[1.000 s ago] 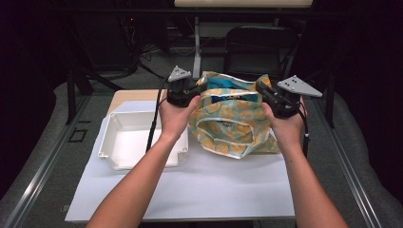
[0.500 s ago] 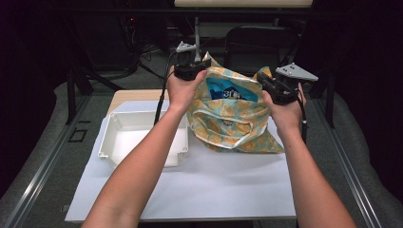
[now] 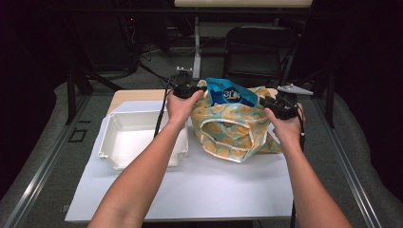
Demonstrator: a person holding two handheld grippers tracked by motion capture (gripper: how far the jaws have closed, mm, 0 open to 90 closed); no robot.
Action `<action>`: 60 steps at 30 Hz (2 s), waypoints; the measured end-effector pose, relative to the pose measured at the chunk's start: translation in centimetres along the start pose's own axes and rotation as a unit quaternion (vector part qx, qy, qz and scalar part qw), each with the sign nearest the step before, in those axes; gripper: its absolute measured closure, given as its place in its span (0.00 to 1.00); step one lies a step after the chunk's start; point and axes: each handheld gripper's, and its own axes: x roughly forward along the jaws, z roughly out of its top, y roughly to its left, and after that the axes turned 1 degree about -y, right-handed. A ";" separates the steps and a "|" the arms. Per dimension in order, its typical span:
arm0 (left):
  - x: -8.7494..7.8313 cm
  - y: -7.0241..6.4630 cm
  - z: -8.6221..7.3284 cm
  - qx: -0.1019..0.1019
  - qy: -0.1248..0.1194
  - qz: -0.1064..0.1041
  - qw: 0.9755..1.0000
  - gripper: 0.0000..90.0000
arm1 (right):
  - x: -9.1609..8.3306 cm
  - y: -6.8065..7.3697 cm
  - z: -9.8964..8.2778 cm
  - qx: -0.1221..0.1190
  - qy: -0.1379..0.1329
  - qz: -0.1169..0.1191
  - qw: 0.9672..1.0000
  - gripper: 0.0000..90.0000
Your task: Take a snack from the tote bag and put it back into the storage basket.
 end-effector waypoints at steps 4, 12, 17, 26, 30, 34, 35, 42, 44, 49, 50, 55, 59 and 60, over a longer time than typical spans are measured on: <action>-1.9 0.0 -1.2 0.003 -0.026 -0.016 1.000 0.42 | -1.0 0.5 -1.6 0.001 -0.003 -0.025 1.000 0.32; -5.1 1.1 -4.6 -0.006 -0.041 -0.047 0.998 0.23 | -3.3 -0.2 -3.8 0.055 -0.018 0.021 0.998 0.37; -4.7 0.7 -5.5 -0.006 -0.013 -0.060 0.998 0.59 | -3.1 0.7 -4.3 0.041 0.001 0.039 0.998 0.81; -4.7 -0.2 -6.4 0.022 0.049 -0.061 0.997 1.00 | -4.3 1.6 -4.2 0.032 -0.024 0.048 0.998 0.96; -5.7 -0.2 -6.7 0.011 0.023 -0.062 0.998 0.79 | -4.5 1.2 -5.8 0.041 -0.016 0.045 0.998 0.95; -7.9 -1.3 -7.0 0.037 -0.019 -0.065 0.997 0.51 | -4.6 0.9 -6.8 0.049 -0.019 0.059 0.997 0.95; -8.5 -1.8 -7.2 0.051 -0.030 -0.059 0.996 0.51 | -4.7 1.0 -7.0 0.052 -0.025 0.060 0.997 0.95; -9.2 -4.2 -8.9 0.104 -0.054 -0.081 0.990 0.34 | -5.0 1.7 -7.3 0.034 -0.034 0.068 0.997 0.94; -8.5 -4.9 -9.3 0.118 -0.045 -0.084 0.988 0.28 | -5.0 1.8 -7.5 0.038 -0.040 0.069 0.996 0.93; -7.6 -6.2 -9.7 0.137 -0.024 -0.073 0.988 0.22 | -5.0 2.1 -8.3 0.050 -0.052 0.081 0.994 0.91; -7.5 -6.3 -9.7 0.141 -0.023 -0.077 0.987 0.25 | -4.8 2.3 -8.5 0.047 -0.049 0.083 0.994 0.91; -7.5 -7.0 -9.7 0.159 -0.031 -0.063 0.985 0.59 | -4.7 2.8 -8.5 0.034 -0.043 0.087 0.995 0.91; -8.0 -7.5 -10.2 0.182 -0.040 -0.039 0.982 0.90 | -4.6 2.8 -8.7 0.025 -0.039 0.080 0.996 0.91; -8.1 -7.5 -10.4 0.182 -0.043 -0.037 0.982 0.94 | -4.6 2.8 -8.8 0.027 -0.038 0.075 0.996 0.91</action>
